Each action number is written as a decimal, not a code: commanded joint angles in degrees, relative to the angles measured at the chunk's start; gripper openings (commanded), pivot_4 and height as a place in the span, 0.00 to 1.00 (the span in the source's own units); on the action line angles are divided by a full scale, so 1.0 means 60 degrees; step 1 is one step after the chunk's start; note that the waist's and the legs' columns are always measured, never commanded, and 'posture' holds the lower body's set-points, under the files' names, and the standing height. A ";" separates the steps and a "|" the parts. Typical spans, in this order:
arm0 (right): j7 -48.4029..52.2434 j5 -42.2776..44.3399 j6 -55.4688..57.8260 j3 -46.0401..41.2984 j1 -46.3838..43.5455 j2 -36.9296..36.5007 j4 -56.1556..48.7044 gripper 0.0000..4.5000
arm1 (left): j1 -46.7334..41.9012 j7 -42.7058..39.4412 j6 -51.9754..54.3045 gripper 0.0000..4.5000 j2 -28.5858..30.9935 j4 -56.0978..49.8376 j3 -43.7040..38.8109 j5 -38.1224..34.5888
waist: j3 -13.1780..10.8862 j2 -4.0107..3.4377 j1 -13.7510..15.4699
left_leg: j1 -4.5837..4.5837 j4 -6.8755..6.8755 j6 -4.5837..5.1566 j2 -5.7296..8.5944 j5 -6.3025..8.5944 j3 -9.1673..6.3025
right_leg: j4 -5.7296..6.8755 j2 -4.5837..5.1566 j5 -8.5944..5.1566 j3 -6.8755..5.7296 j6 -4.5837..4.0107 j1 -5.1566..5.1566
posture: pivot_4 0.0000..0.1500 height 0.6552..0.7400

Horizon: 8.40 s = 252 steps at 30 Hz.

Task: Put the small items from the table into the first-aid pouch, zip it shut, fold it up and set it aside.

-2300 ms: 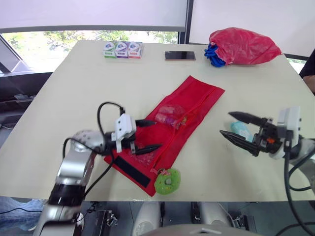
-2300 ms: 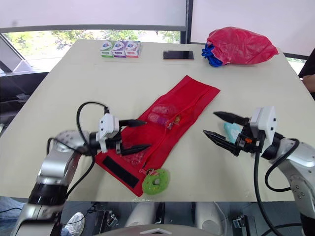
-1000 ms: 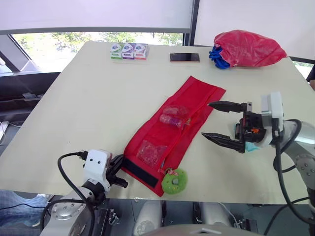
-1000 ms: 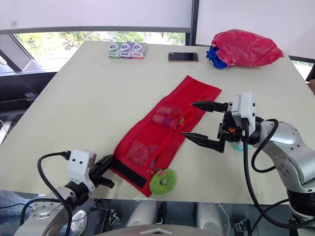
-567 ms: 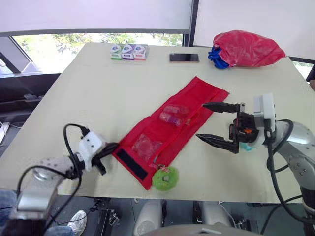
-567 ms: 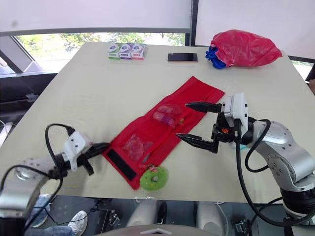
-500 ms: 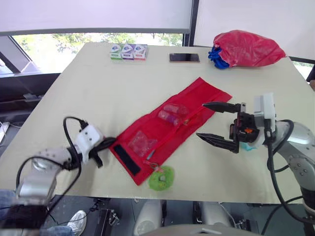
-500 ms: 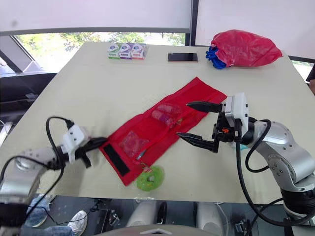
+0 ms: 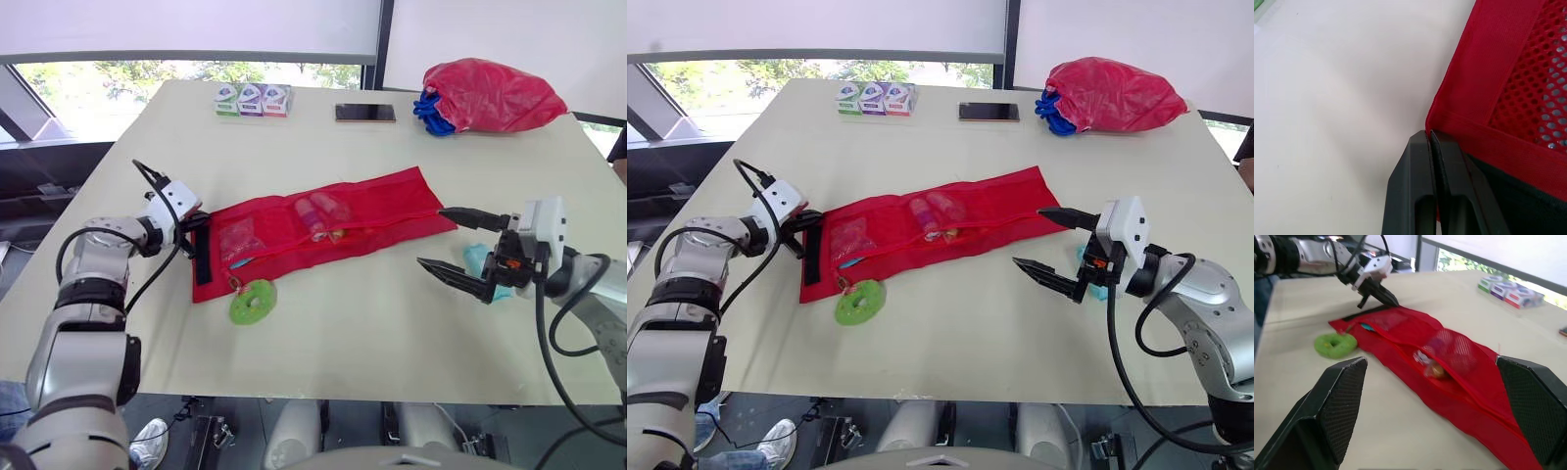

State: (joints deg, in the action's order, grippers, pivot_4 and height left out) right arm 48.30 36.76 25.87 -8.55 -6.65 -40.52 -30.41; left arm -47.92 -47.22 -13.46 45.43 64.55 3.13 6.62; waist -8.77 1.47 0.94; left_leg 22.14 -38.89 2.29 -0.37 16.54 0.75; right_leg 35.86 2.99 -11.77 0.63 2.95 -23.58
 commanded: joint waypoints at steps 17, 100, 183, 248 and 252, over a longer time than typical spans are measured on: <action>-0.0508 0.0027 -0.0162 -0.0976 0.0796 -0.0057 -0.0795 1.00 | -0.3162 0.2259 -0.0231 0.39 -0.1574 0.1886 0.0261 0.1056 | -0.0032 0.0054 -0.0040 | 0.0012 -0.0013 0.0003 0.0000 0.0002 -0.0005 | 0.0000 -0.0001 0.0001 -0.0005 0.0003 -0.0002 | 1.00 1.00; -0.0180 0.1906 -0.0165 -0.4294 0.4549 -0.0152 -0.2030 1.00 | 0.1213 -0.3261 0.3207 0.99 -0.3104 -0.7910 0.1354 -0.1966 | -0.0015 0.0016 -0.0035 | 0.0045 -0.0069 0.0010 0.0000 0.0004 -0.0122 | 0.0010 -0.0031 0.0006 0.0021 0.0010 0.0006 | 1.00 1.00; -0.2138 -0.0933 0.4686 0.0361 0.0125 -0.0613 -0.0767 0.16 | -0.1018 -0.1253 -0.0190 0.00 -0.6251 -0.3776 0.2370 -0.0347 | -0.0010 -0.0013 0.0006 | 0.0058 -0.0078 0.0011 0.0017 0.0004 -0.0135 | 0.0009 -0.0033 0.0009 0.0027 0.0010 0.0003 | 1.00 1.00; -0.4487 -0.0942 0.5865 -0.2320 0.0986 0.2186 0.0616 1.00 | 0.0667 -0.3278 0.3537 0.99 -0.5937 -0.8269 0.1799 -0.2964 | 0.0019 -0.0084 -0.0190 | 0.0060 -0.0068 0.0013 0.0013 0.0004 -0.0148 | 0.0010 -0.0045 0.0006 0.0036 0.0010 0.0000 | 1.00 1.00; -0.4420 -0.0298 0.5852 -0.2525 0.0590 0.2874 0.1145 1.00 | 0.1297 -0.4310 0.4276 0.99 -0.4266 -0.9580 0.1206 -0.3868 | 0.0022 -0.0089 -0.0303 | 0.0051 -0.0065 0.0012 0.0004 0.0003 -0.0145 | 0.0011 -0.0047 0.0006 0.0040 0.0009 0.0003 | 1.00 1.00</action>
State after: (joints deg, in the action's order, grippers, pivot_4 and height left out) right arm 21.04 32.17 61.22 -23.15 -2.05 -24.14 -23.61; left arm -40.73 -70.36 10.66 18.13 11.79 12.30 -13.25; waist -8.64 0.94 -0.88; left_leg 22.43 -39.28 2.36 -0.35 16.56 -0.10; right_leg 35.93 2.71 -11.74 0.90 3.00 -23.57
